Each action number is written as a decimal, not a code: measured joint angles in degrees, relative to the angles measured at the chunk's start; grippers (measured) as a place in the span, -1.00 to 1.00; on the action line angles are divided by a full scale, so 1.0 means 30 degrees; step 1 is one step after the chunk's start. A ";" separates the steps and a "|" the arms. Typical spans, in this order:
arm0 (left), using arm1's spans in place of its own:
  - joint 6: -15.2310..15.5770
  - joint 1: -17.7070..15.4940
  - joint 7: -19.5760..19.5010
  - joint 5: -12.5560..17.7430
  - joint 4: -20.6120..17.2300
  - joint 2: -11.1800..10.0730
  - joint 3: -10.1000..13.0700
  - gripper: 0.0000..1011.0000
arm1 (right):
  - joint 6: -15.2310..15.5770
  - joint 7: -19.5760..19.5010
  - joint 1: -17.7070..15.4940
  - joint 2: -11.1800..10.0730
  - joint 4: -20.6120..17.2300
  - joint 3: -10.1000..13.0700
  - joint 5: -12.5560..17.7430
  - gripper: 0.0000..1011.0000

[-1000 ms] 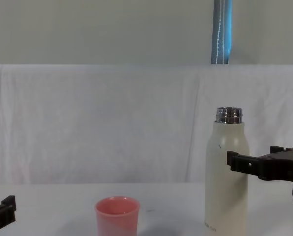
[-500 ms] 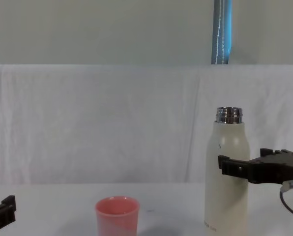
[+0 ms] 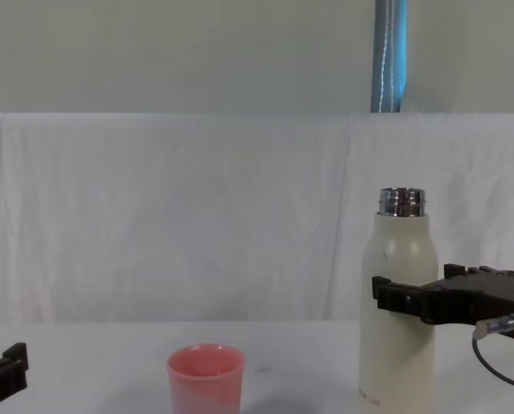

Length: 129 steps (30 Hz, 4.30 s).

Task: Grasp the thermos with one hand and pour water into the cup lid.

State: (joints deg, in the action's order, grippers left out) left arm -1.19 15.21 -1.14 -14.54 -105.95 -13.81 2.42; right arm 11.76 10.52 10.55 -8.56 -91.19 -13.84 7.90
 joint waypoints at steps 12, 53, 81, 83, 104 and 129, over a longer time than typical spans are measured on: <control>0.0000 0.0000 -0.0001 0.0000 0.0000 0.0000 -0.0001 0.98 | -0.0058 -0.0251 0.0276 0.0319 0.0611 0.0065 -0.0045 0.98; 0.0001 -0.0001 0.0000 0.0000 0.0000 0.0000 -0.0001 0.98 | -0.0679 -0.1243 0.1571 0.2063 0.3187 0.0313 0.0008 0.98; -0.0001 0.0000 0.0000 0.0000 0.0000 0.0000 -0.0001 0.98 | -0.0745 -0.1311 0.1588 0.2137 0.3251 0.0352 0.0009 0.89; 0.0000 -0.0001 0.0000 0.0000 0.0000 0.0000 -0.0001 0.98 | -0.0741 -0.1305 0.1586 0.2134 0.3246 0.0352 0.0009 0.89; -0.0001 0.0000 0.0000 0.0000 0.0000 0.0001 -0.0001 0.98 | -0.0717 -0.1284 0.1588 0.2125 0.3234 0.0352 0.0010 0.89; -0.0001 0.0000 -0.0001 0.0000 0.0000 0.0001 -0.0001 0.98 | -0.0558 -0.0852 0.1684 0.1232 0.1998 0.0177 -0.0837 0.89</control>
State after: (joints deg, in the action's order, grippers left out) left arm -1.19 15.21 -1.14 -14.54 -105.95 -13.80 2.41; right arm 10.08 7.97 15.60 -4.87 -85.19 -13.31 5.38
